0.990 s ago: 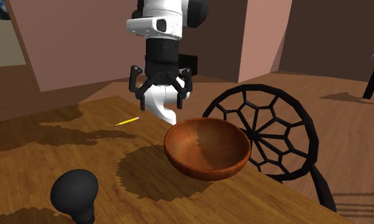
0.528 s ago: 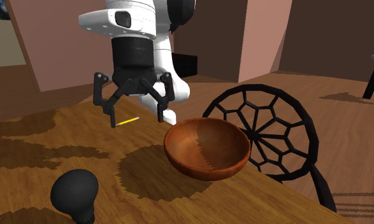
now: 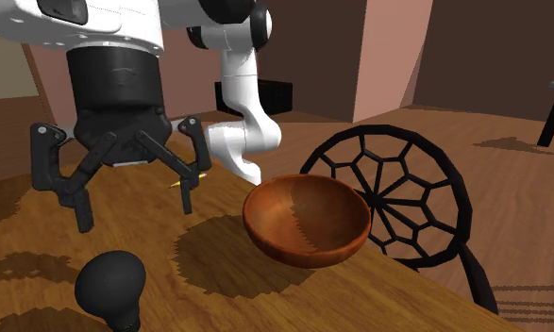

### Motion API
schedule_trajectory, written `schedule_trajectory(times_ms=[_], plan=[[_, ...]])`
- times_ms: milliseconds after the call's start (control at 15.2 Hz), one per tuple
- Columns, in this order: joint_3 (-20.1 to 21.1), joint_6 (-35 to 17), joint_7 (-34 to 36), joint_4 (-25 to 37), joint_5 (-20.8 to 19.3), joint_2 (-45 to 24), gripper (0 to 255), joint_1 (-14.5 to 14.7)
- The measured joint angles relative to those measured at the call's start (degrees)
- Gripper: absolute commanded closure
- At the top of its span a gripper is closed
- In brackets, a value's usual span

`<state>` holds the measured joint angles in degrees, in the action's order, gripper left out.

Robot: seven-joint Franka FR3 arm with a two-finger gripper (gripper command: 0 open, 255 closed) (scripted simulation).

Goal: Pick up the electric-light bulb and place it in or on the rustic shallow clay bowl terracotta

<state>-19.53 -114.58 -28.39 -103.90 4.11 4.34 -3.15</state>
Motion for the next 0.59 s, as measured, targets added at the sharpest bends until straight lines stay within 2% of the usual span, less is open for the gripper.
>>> schedule_trajectory(times_ms=[198,594], plan=[[-1.4,0.2,-3.5,5.3,3.8,-5.0,0,-0.9],[-1.5,-3.4,-4.9,4.6,5.6,-8.0,0,-1.1]])
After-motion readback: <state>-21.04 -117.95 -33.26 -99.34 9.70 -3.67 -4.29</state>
